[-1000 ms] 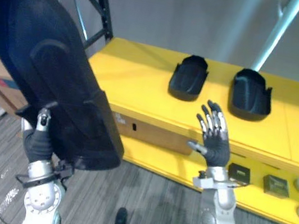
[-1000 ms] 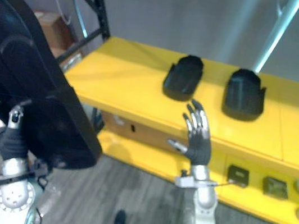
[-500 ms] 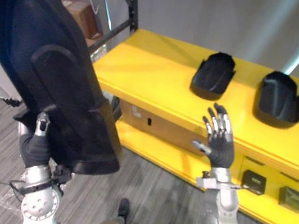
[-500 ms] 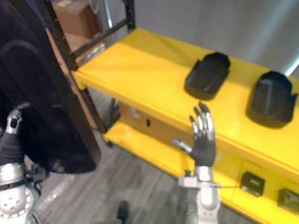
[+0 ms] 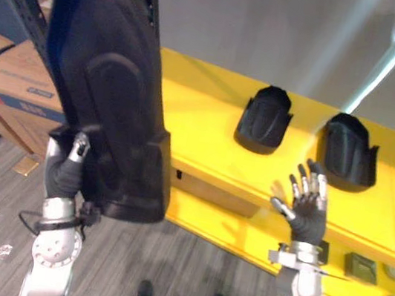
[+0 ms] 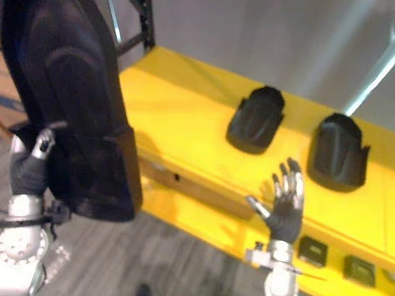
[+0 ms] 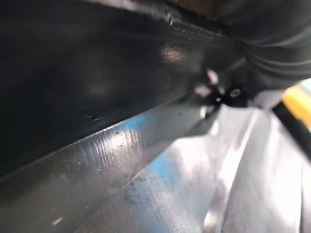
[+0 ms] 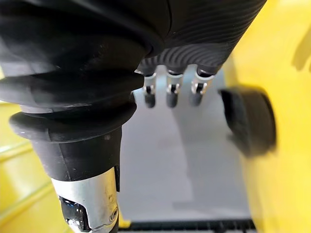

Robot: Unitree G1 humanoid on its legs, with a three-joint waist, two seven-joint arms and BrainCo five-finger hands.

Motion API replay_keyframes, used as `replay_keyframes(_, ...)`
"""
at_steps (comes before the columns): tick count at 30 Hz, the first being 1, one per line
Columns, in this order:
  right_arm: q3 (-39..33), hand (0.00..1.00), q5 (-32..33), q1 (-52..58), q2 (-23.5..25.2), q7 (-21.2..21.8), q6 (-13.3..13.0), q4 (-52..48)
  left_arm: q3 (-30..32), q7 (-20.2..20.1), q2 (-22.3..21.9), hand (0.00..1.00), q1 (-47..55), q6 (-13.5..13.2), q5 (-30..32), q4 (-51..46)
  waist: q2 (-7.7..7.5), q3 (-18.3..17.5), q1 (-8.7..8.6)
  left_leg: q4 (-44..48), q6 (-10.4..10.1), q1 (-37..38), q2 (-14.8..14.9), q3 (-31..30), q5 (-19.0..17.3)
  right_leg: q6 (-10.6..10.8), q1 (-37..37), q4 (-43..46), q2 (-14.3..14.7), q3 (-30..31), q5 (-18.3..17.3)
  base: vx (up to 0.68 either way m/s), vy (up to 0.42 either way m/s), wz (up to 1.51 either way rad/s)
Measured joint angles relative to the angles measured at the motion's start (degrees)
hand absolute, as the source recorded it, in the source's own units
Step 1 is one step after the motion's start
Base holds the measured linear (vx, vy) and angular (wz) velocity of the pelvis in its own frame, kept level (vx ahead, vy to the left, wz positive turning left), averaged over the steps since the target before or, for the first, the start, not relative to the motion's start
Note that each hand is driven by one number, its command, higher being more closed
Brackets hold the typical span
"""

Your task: Walk over and take plastic housings, then place them on the shelf

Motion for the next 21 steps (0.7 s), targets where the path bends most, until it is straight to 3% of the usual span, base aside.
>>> replay_keyframes(2, -2.66, 0.0, -8.74, -0.43, -0.9, -7.26, -2.04, -3.7, -0.43, 0.38, -0.12, 1.0, -0.22, -0.01, -0.02, -0.12, 0.38, -0.61, 0.03, 3.13, -0.44, -0.64, 1.26, 0.13, -1.61, -1.07, 0.63, -0.29, 0.88, 0.12, -0.55, 0.26, -0.088, -0.05)
replay_keyframes(5, -6.51, 0.0, -15.44, -1.71, -2.94, -16.2, -4.86, -6.65, -0.3, 2.0, -0.27, 1.0, -0.52, 0.75, -0.15, -0.06, -0.47, -0.13, 0.02, 21.65, 1.26, -7.06, 3.25, -0.09, -7.06, -1.79, 2.78, -0.32, 1.51, 1.57, -1.02, 0.24, -0.115, -0.29)
replay_keyframes(6, -8.63, 0.0, -19.6, -2.96, -4.86, -21.45, -5.64, -7.8, 0.3, 2.54, -1.2, 1.0, -0.62, 0.94, -0.18, -0.06, -0.53, -0.08, 0.22, 31.02, 1.29, -9.85, 4.86, -0.14, -8.15, -2.1, 4.59, -0.9, 1.52, 3.69, -0.87, 0.23, -0.084, -0.64)
replay_keyframes(8, -10.91, 0.0, -21.63, -4.01, -7.4, -24.73, -6.75, -9.41, 0.14, 2.9, -2.41, 1.0, -0.58, 0.88, -0.2, -0.09, 0.07, -0.4, 0.75, 31.5, 1.01, -10.01, 5.38, -0.59, -9.53, -2.13, 5.14, -1.11, 1.5, 5.64, -0.91, 0.18, 0.016, -0.78)
replay_keyframes(10, -14.3, 0.0, -21.92, -5.47, -10.16, -26.92, -8.04, -10.88, 0.16, 3.99, -2.61, 1.0, -1.11, 0.83, -0.13, -0.14, 2.04, -1.12, 0.12, 26.11, 1.36, -9.95, 5.4, -3.96, -9.34, -1.94, 5.17, -1.15, 1.26, 8.4, -1.2, 0.17, 0.132, -0.73)
replay_keyframes(11, -14.85, 0.0, -21.42, -5.36, -10.44, -26.84, -8.28, -11.04, 0.21, 4.43, -2.63, 1.0, -1.37, 0.83, -0.14, -0.18, 2.06, -1.14, -0.15, 24.8, 1.37, -9.93, 5.34, -4.99, -8.96, -1.5, 5.18, -1.02, 0.94, 9.03, -1.49, 0.13, 0.18, -0.58)
replay_keyframes(12, -15.8, 0.0, -20.89, -5.12, -10.95, -26.45, -8.47, -11.54, 0.3, 5.0, -2.68, 1.0, -1.79, 0.82, -0.25, -0.21, 2.62, -1.2, -0.6, 22.17, 0.35, -9.22, 5.28, -6.97, -6.21, -0.03, 5.0, -0.07, 0.72, 10.1, -2.56, 0.1, 0.169, -0.5)
replay_keyframes(13, -16.0, 0.0, -20.72, -5.13, -10.93, -26.39, -8.55, -11.86, 0.5, 5.04, -2.68, 1.0, -1.83, 0.82, -0.29, -0.2, 2.82, -1.32, -0.58, 21.88, -1.18, -8.3, 4.78, -7.9, -7.32, 0.72, 4.77, 0.86, 0.17, 11.11, -3.3, 0.11, 0.236, -0.42)
replay_keyframes(14, -16.05, 0.0, -17.77, -4.92, -10.91, -24.59, -9.28, -13.29, 0.61, 4.97, -2.67, 1.0, -2.33, 0.84, -0.49, -0.21, 2.43, -1.16, -1.77, 19.9, -3.02, -6.72, 3.6, -7.88, -9.08, 2.0, 4.6, 2.0, -1.05, 11.44, -4.17, 0.1, 0.322, -0.13)
replay_keyframes(15, -16.03, 0.0, -13.62, -4.8, -10.52, -22.2, -9.72, -14.9, 0.62, 4.76, -2.63, 1.0, -3.64, 0.82, -0.52, -0.21, 1.75, -0.84, -2.52, 17.3, -3.37, -4.96, 2.21, -7.49, -10.45, 2.97, 4.2, 2.87, -2.4, 11.42, -4.8, 0.07, 0.266, 0.04)
replay_keyframes(16, -15.9, 0.0, -11.13, -4.81, -9.88, -20.6, -10.02, -15.06, 0.67, 4.61, -2.52, 1.0, -4.3, 0.87, -0.52, -0.21, 1.16, -0.5, -2.49, 16.29, -3.48, -4.27, 1.41, -7.0, -10.52, 3.08, 3.98, 3.28, -2.98, 11.69, -4.8, 0.02, 0.286, -0.09)
replay_keyframes(18, -13.63, 0.0, -1.88, -3.89, -5.38, -13.48, -10.46, -15.04, 1.86, 4.23, -1.83, 1.0, -4.6, 1.91, -0.58, -0.24, -1.12, -0.16, -1.71, 15.25, -2.83, -2.61, -0.47, -4.65, -10.59, 4.49, 3.75, 3.8, -5.02, 12.79, -3.54, -0.02, 0.175, -0.27)
replay_keyframes(21, -8.96, 0.0, 3.21, -2.22, -0.73, -7.84, -10.83, -15.07, 4.27, 4.07, -1.82, 1.0, -3.88, 3.42, -0.53, -0.35, -1.59, -0.25, -0.81, 14.94, -1.82, -2.06, -0.6, -2.86, -11.14, 3.5, 3.41, 3.57, -5.17, 10.06, -0.37, -0.03, 0.123, -0.26)
